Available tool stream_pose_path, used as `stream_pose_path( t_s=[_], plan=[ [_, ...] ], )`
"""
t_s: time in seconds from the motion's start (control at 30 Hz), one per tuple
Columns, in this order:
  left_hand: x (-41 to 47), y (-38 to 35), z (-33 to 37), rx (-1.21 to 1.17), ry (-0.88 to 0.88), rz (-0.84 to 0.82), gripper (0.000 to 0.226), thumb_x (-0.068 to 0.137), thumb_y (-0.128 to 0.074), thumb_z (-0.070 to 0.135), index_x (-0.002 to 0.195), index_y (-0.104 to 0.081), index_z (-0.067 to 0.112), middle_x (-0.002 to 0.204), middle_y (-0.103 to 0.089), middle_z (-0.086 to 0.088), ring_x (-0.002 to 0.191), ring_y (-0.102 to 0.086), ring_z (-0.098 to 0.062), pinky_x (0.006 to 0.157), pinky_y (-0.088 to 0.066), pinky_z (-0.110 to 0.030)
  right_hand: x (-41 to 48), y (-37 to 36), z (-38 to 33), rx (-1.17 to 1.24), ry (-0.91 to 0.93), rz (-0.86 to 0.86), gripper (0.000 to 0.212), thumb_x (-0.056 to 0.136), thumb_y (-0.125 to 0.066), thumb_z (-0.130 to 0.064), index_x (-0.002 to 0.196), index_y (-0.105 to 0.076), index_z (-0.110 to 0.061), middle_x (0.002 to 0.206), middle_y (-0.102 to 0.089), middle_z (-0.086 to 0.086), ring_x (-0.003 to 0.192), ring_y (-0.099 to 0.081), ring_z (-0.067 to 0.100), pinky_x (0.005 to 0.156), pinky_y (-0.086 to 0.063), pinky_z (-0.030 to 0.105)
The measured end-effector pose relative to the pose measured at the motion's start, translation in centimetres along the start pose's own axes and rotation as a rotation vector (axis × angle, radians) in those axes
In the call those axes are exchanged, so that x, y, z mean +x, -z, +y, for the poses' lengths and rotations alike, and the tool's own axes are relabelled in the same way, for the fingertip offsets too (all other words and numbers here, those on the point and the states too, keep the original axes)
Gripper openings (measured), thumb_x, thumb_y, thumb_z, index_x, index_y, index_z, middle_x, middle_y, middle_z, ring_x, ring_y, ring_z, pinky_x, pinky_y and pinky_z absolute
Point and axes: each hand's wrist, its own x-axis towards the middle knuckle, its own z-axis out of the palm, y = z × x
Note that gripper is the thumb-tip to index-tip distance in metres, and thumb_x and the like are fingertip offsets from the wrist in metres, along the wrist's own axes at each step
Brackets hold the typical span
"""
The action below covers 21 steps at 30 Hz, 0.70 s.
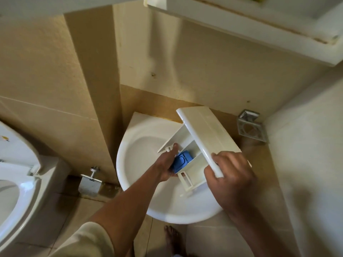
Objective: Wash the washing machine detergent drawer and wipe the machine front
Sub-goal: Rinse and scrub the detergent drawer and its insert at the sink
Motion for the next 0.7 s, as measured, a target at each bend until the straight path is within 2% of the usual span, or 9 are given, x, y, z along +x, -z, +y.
stream_pose_path(
  t_s=[0.1,0.23,0.33,0.37,0.43,0.5,0.57,0.63,0.7],
  plan=[
    [0.1,0.0,-0.6,-0.043,-0.004,-0.045,0.059,0.088,-0.065,0.059,0.118,-0.069,0.008,0.094,-0.065,-0.014,0.086,-0.06,-0.027,0.09,-0.058,-0.052,-0.9,-0.5,0.8,0.038,-0.008,0.012,0.013,0.077,-0.064,-0.005,0.08,-0.076,-0.002,0.079,-0.07,0.008,0.072,-0.062,0.028,0.067,-0.051,0.033],
    [0.6,0.4,-1.2,-0.126,-0.01,0.004,0.032,0.1,-0.059,0.026,0.118,-0.065,0.0,0.067,-0.071,-0.007,0.057,-0.067,-0.018,0.082,-0.06,-0.047,-0.9,-1.1,1.5,0.207,-0.037,-0.102,0.017,0.07,-0.07,-0.007,0.086,-0.072,-0.003,0.097,-0.069,0.01,0.102,-0.06,0.031,0.088,-0.05,0.053],
    [0.3,0.9,-1.5,-0.203,-0.012,0.061,0.019,0.103,-0.045,0.008,0.106,-0.062,0.0,0.062,-0.069,-0.009,0.051,-0.066,-0.019,0.052,-0.058,-0.033,-0.6,-1.6,1.9,0.251,-0.252,-0.339,0.064,0.064,-0.076,-0.029,0.122,-0.059,-0.008,0.136,-0.051,0.008,0.134,-0.041,0.032,0.106,-0.039,0.057],
    [0.2,1.1,-1.5,-0.224,-0.017,0.088,0.02,0.103,-0.045,0.007,0.107,-0.062,-0.002,0.067,-0.071,-0.011,0.054,-0.067,-0.02,0.05,-0.057,-0.03,-0.4,-1.7,2.0,0.254,-0.347,-0.422,0.081,0.063,-0.078,-0.034,0.136,-0.049,-0.012,0.143,-0.045,0.006,0.138,-0.036,0.029,0.109,-0.037,0.055],
    [0.5,1.6,-1.8,-0.304,-0.024,0.112,0.023,0.103,-0.049,0.009,0.113,-0.065,-0.003,0.094,-0.075,-0.018,0.076,-0.071,-0.026,0.061,-0.06,-0.034,-0.3,-2.1,2.5,0.244,-0.425,-0.607,0.099,0.063,-0.081,-0.035,0.148,-0.033,-0.017,0.151,-0.033,0.002,0.142,-0.03,0.026,0.11,-0.038,0.051],
    [0.1,2.1,-2.1,-0.316,-0.028,0.132,0.02,0.103,-0.048,0.009,0.108,-0.066,0.003,0.09,-0.073,-0.015,0.076,-0.069,-0.027,0.065,-0.059,-0.036,-0.6,-2.5,2.7,0.169,-0.321,-0.698,0.097,0.064,-0.081,-0.035,0.148,-0.034,-0.019,0.155,-0.027,-0.001,0.146,-0.023,0.027,0.111,-0.037,0.051],
    [-0.4,2.2,-2.5,-0.215,-0.023,0.138,0.017,0.102,-0.046,0.009,0.104,-0.063,0.011,0.083,-0.068,-0.009,0.07,-0.067,-0.024,0.077,-0.057,-0.043,-1.0,-2.5,2.6,0.155,-0.229,-0.657,0.092,0.06,-0.083,-0.031,0.142,-0.043,-0.017,0.154,-0.031,0.0,0.147,-0.023,0.031,0.113,-0.035,0.053],
    [-0.8,2.6,-3.0,-0.135,-0.014,0.128,0.019,0.1,-0.047,0.004,0.1,-0.064,0.011,0.094,-0.065,-0.014,0.082,-0.065,-0.028,0.095,-0.051,-0.053,-1.7,-2.4,2.3,0.143,-0.142,-0.599,0.086,0.055,-0.081,-0.028,0.133,-0.049,-0.014,0.15,-0.038,0.002,0.147,-0.024,0.035,0.114,-0.034,0.053],
    [-1.3,3.1,-3.2,-0.157,-0.025,0.102,0.022,0.099,-0.049,0.001,0.094,-0.069,0.008,0.093,-0.068,-0.018,0.086,-0.064,-0.034,0.09,-0.054,-0.055,-2.5,-2.8,2.5,0.147,-0.085,-0.568,0.079,0.055,-0.078,-0.028,0.128,-0.051,-0.012,0.147,-0.04,0.005,0.147,-0.024,0.037,0.115,-0.032,0.053]
  ],
)
